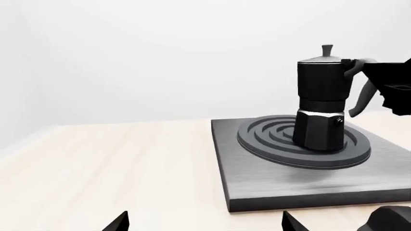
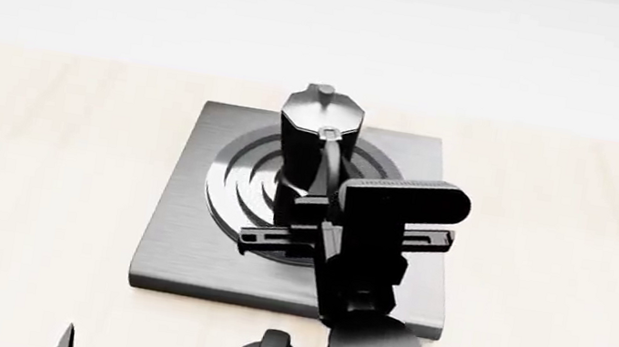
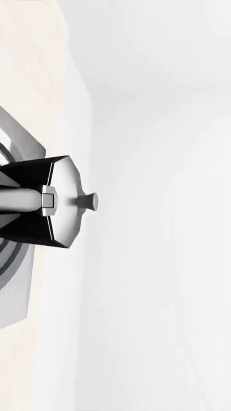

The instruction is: Put the moka pot on the stove.

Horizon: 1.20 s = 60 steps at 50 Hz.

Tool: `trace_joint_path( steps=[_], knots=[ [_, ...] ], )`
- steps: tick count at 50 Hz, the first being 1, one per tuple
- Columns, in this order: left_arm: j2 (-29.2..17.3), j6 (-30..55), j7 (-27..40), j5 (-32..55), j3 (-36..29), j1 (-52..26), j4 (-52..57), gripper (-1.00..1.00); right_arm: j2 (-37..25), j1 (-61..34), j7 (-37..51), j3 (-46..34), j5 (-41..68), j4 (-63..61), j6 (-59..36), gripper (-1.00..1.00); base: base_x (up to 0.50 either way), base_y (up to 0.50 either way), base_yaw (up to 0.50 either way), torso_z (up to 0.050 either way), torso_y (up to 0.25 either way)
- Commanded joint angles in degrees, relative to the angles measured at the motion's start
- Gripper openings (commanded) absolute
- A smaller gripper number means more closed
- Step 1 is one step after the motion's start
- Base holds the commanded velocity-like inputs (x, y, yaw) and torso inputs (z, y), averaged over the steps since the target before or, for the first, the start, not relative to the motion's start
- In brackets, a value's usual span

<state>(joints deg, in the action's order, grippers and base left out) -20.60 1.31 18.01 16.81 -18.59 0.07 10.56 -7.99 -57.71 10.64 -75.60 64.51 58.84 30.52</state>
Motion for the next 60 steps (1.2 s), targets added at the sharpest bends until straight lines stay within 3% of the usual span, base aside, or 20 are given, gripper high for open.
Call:
trace_joint_path(
  steps=[1, 5, 6, 23, 46, 60],
  knots=[
    [-0.3, 0.0, 0.1, 0.0, 0.2, 0.5, 1.5, 1.0, -3.6, 3.1, 4.4, -4.6, 5.5, -4.3, -1.0, -1.0, 0.0, 0.0, 0.0, 0.0, 0.0],
    [-0.4, -0.1, 0.2, 0.0, 0.2, 0.5, 1.4, 1.0, -5.0, 3.5, 6.5, -5.2, 4.4, -7.0, -0.8, -1.0, 0.0, 0.0, 0.0, 0.0, 0.0],
    [-0.4, -0.1, 0.3, 0.0, 0.2, 0.5, 1.4, 1.0, -5.9, 3.6, 7.8, -5.4, 4.1, -8.6, -0.8, 1.0, 0.0, 0.0, 0.0, 0.0, 0.0],
    [-0.5, -0.3, 0.4, 0.1, 0.0, 0.4, 1.4, 1.0, -13.9, 5.3, 16.6, -8.6, -0.8, -24.7, -0.9, 1.0, 0.0, 0.0, 0.0, 0.0, 0.0],
    [-0.7, -0.3, 0.5, 0.4, -0.4, 0.3, 1.6, 1.0, -31.1, 2.3, 38.5, -11.8, -14.1, -59.5, -4.6, 1.0, 0.0, 0.0, 0.0, 0.0, 0.0],
    [-0.9, -0.3, 0.5, 0.6, -0.5, 0.2, 1.5, 1.0, -33.9, 2.7, 42.3, -11.9, -17.4, -64.8, -5.1, 1.0, 0.0, 0.0, 0.0, 0.0, 0.0]
  ],
)
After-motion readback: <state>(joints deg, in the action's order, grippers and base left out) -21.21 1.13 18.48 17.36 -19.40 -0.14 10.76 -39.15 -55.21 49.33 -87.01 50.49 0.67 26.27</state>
